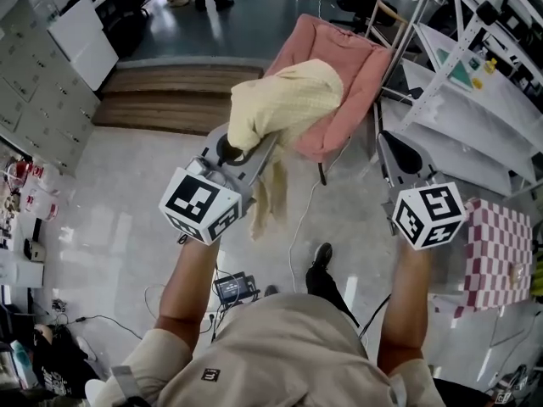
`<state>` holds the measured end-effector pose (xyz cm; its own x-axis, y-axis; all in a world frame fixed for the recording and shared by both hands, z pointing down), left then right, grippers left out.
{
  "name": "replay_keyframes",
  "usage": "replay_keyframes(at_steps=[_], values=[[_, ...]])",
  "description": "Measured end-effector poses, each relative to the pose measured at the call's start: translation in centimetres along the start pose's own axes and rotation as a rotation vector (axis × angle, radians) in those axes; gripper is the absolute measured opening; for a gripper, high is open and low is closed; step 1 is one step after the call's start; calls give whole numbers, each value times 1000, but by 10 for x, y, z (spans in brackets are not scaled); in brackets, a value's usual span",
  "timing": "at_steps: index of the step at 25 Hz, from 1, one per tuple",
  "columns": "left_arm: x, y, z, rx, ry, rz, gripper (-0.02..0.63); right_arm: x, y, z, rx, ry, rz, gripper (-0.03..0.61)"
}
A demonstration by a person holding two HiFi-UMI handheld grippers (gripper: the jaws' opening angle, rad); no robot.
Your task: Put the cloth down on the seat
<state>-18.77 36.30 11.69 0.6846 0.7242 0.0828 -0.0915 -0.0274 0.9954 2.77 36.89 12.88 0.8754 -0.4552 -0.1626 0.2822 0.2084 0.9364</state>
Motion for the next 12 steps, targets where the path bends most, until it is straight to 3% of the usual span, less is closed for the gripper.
replay_keyframes(at_steps=[12], values=[[-40,11,102,-56,-114,10,80,93,0,109,24,-143,7,-8]])
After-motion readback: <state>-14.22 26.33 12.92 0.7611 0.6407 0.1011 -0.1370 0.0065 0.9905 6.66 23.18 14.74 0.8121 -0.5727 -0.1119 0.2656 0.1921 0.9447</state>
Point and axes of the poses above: the fingertips, and each gripper's own axes: z forward along the fingers, x to its right, y out of its underside, the point moved 3 cm from there along -z, backward along the fingers, and after that the axes turned 9 degrees about -x, right-handed, at the moved point
